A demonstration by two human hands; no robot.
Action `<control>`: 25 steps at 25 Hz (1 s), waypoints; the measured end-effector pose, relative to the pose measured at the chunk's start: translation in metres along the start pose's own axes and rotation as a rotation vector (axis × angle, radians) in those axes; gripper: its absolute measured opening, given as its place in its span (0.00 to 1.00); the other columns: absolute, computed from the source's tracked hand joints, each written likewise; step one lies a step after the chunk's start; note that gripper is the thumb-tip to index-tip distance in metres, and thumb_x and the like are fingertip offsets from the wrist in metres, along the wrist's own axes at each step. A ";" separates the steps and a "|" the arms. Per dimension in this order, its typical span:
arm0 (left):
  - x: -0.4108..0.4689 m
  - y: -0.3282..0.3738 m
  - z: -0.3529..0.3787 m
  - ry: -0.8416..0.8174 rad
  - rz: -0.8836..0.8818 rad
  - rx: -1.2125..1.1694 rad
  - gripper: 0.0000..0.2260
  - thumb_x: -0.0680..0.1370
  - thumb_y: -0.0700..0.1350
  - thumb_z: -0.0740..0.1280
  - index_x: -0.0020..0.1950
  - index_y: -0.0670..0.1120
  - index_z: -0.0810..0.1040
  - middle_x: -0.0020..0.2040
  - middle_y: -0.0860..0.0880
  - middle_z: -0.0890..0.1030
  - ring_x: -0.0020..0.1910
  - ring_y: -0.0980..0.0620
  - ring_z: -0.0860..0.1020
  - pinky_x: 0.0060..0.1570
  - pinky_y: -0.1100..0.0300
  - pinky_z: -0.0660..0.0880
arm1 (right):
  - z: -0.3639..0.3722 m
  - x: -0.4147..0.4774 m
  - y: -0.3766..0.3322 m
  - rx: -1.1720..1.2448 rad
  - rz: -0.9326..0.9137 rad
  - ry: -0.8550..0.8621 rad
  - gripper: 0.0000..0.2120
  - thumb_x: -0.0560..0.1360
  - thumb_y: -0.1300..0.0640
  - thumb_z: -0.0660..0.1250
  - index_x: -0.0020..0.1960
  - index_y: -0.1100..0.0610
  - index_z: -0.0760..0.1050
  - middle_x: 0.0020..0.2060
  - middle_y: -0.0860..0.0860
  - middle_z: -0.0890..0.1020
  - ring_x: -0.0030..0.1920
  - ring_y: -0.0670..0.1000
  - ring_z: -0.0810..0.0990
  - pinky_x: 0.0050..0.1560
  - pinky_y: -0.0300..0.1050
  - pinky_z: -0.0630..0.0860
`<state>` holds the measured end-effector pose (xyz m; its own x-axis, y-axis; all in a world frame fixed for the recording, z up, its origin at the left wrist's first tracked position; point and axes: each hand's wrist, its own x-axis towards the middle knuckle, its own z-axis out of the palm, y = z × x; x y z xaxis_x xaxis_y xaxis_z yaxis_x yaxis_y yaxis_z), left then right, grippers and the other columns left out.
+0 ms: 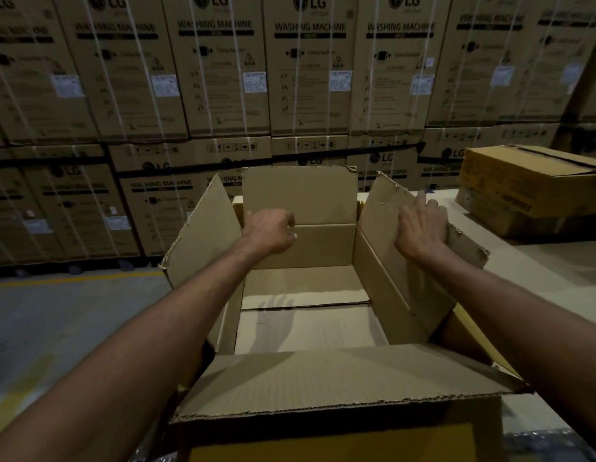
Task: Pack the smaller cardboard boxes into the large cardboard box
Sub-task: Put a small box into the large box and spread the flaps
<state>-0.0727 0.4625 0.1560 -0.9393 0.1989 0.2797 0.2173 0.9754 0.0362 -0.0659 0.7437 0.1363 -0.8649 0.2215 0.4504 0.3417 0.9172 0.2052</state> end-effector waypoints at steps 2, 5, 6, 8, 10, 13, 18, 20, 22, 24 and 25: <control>0.007 0.013 0.005 -0.009 0.040 -0.032 0.17 0.80 0.57 0.68 0.67 0.53 0.76 0.61 0.50 0.81 0.61 0.49 0.78 0.66 0.44 0.72 | -0.012 0.009 0.005 0.140 0.050 -0.048 0.16 0.77 0.54 0.70 0.63 0.55 0.74 0.58 0.58 0.76 0.51 0.57 0.78 0.44 0.50 0.76; 0.018 0.030 0.012 -0.035 0.079 -0.072 0.18 0.80 0.58 0.68 0.67 0.54 0.76 0.64 0.51 0.80 0.63 0.50 0.77 0.66 0.45 0.71 | -0.015 0.017 0.010 0.234 0.143 -0.091 0.11 0.78 0.58 0.69 0.59 0.56 0.76 0.45 0.55 0.78 0.41 0.54 0.77 0.35 0.47 0.71; 0.020 0.033 0.014 -0.039 0.087 -0.075 0.18 0.80 0.58 0.68 0.68 0.54 0.76 0.64 0.51 0.80 0.63 0.50 0.77 0.66 0.45 0.71 | -0.014 0.018 0.010 0.218 0.159 -0.093 0.10 0.77 0.59 0.69 0.58 0.57 0.76 0.44 0.55 0.78 0.41 0.54 0.77 0.36 0.47 0.71; 0.023 0.037 0.017 -0.057 0.099 -0.080 0.18 0.80 0.57 0.68 0.68 0.54 0.76 0.64 0.50 0.80 0.64 0.49 0.77 0.67 0.46 0.70 | -0.012 0.018 0.010 0.176 0.169 -0.125 0.12 0.77 0.57 0.69 0.60 0.56 0.75 0.47 0.56 0.76 0.42 0.54 0.75 0.38 0.48 0.71; 0.025 0.037 0.020 -0.074 0.102 -0.082 0.18 0.80 0.57 0.68 0.68 0.54 0.76 0.65 0.50 0.80 0.64 0.49 0.77 0.68 0.45 0.69 | -0.011 0.020 0.008 0.148 0.178 -0.165 0.15 0.78 0.55 0.68 0.63 0.56 0.73 0.50 0.57 0.75 0.43 0.54 0.73 0.39 0.48 0.70; 0.026 0.034 0.022 -0.109 0.098 -0.060 0.19 0.80 0.57 0.68 0.69 0.54 0.75 0.65 0.50 0.79 0.64 0.49 0.76 0.67 0.45 0.70 | -0.013 0.021 0.004 0.111 0.181 -0.212 0.22 0.77 0.54 0.69 0.69 0.57 0.70 0.57 0.58 0.75 0.46 0.55 0.73 0.40 0.49 0.70; 0.026 0.018 0.017 -0.121 0.076 -0.052 0.19 0.80 0.57 0.68 0.69 0.54 0.76 0.66 0.50 0.79 0.63 0.50 0.77 0.64 0.47 0.74 | -0.007 0.017 -0.016 -0.074 -0.034 -0.107 0.26 0.75 0.50 0.70 0.72 0.55 0.72 0.77 0.61 0.62 0.77 0.63 0.59 0.75 0.67 0.57; 0.023 0.010 0.013 -0.101 0.052 -0.040 0.19 0.80 0.57 0.68 0.69 0.54 0.76 0.66 0.50 0.79 0.63 0.50 0.77 0.64 0.47 0.74 | -0.003 0.012 -0.034 -0.022 -0.179 0.055 0.20 0.74 0.52 0.72 0.65 0.53 0.78 0.79 0.60 0.60 0.80 0.62 0.54 0.79 0.65 0.46; 0.019 0.003 0.010 -0.073 0.019 -0.021 0.18 0.80 0.57 0.68 0.69 0.54 0.76 0.65 0.50 0.80 0.62 0.50 0.78 0.63 0.47 0.75 | -0.004 0.010 -0.049 0.051 -0.264 0.152 0.15 0.73 0.52 0.73 0.59 0.53 0.81 0.77 0.60 0.64 0.79 0.61 0.58 0.79 0.61 0.48; 0.013 -0.005 0.006 -0.037 -0.009 0.005 0.17 0.80 0.57 0.67 0.68 0.54 0.76 0.61 0.49 0.81 0.58 0.50 0.79 0.60 0.49 0.76 | -0.011 0.009 -0.059 0.122 -0.313 0.134 0.15 0.72 0.52 0.73 0.58 0.54 0.82 0.72 0.59 0.70 0.74 0.59 0.65 0.76 0.57 0.59; 0.010 -0.009 0.003 -0.014 -0.025 0.015 0.16 0.81 0.56 0.67 0.67 0.53 0.76 0.59 0.49 0.81 0.56 0.50 0.79 0.59 0.49 0.76 | -0.015 0.009 -0.064 0.146 -0.330 0.116 0.16 0.72 0.53 0.72 0.59 0.54 0.82 0.70 0.58 0.72 0.71 0.58 0.68 0.74 0.56 0.64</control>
<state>-0.0852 0.4558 0.1553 -0.9481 0.1757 0.2650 0.1898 0.9814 0.0283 -0.0897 0.6822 0.1401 -0.8693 -0.1251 0.4783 -0.0114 0.9723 0.2335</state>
